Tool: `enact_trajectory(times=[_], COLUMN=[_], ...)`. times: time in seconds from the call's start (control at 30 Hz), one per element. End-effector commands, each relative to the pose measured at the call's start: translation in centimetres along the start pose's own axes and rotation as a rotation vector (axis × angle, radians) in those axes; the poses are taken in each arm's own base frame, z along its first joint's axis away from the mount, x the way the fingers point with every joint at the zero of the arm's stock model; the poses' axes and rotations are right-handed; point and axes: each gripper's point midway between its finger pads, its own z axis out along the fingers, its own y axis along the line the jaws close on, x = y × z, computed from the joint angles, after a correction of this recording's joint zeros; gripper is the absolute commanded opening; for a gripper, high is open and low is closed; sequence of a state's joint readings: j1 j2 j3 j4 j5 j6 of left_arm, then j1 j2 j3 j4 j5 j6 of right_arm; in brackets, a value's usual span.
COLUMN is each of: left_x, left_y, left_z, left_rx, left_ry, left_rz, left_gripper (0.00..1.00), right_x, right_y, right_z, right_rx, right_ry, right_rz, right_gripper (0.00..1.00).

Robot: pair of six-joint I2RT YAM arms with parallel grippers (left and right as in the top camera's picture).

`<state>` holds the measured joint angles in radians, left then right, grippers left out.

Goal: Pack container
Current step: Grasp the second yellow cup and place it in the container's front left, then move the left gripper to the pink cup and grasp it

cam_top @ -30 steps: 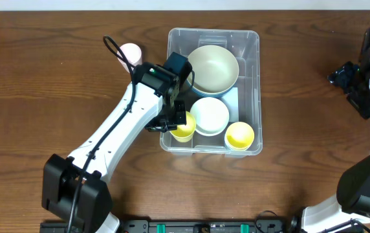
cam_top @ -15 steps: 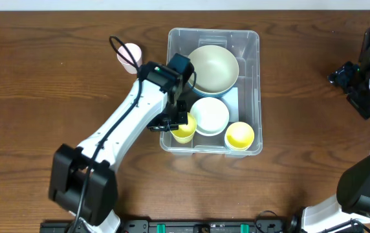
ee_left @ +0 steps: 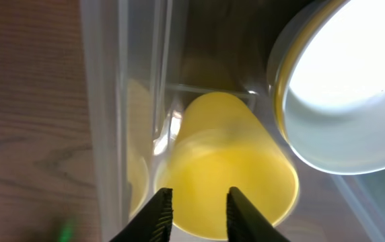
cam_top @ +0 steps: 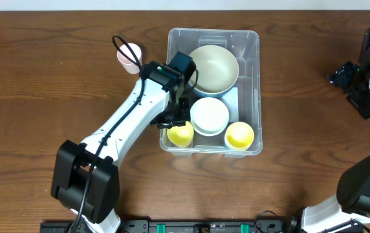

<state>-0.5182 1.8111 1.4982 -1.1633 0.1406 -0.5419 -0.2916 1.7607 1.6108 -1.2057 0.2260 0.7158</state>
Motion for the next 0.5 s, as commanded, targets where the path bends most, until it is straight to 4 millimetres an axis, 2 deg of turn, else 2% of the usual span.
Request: enact_trajectory(times=[0.0,0.13,0.23,0.27,0.33,0.4,0.47], left_x=[-0.3,-2.0,-4.2,-5.0,-6.8,-8.5,-10.1], left_y=[-0.1,-0.7,-1.2,-1.3,-1.1,-0.5,0.6], left_z=[0.0,-1.1,-3.5,-4.5,-6.9,-9.3,-11.6], left_rx=[0.005,0.045,0.088,0.102,0.135,0.162,0.183], left_ry=[-0.011,-0.071,-0.147,-0.174,-0.239,-0.300,-0.356], left_rz=[0.006,0.022,0.044,0.040,0.020,-0.013,-0.054], left_gripper=[0.33,0.44,0.63,0.75,0.86,0.91,0.91], right_x=[-0.3,-0.3,-0.3,-0.3,-0.3,-0.3,-0.3], right_y=[-0.4,-0.4,-0.4,-0.4,-0.4,-0.4,-0.4], right_z=[-0.1,-0.1,-0.1,-0.1,-0.1,-0.1,-0.1], right_rx=[0.013,0.013,0.013,0.013,0.013,0.013,0.013], right_ry=[-0.017,-0.017,-0.017,-0.017,-0.017,-0.017,-0.017], right_rz=[0.016,0.016,0.016,0.016,0.016,0.016,0.016], right_gripper=[0.99,0.99,0.99,0.99,0.99,0.99,0.99])
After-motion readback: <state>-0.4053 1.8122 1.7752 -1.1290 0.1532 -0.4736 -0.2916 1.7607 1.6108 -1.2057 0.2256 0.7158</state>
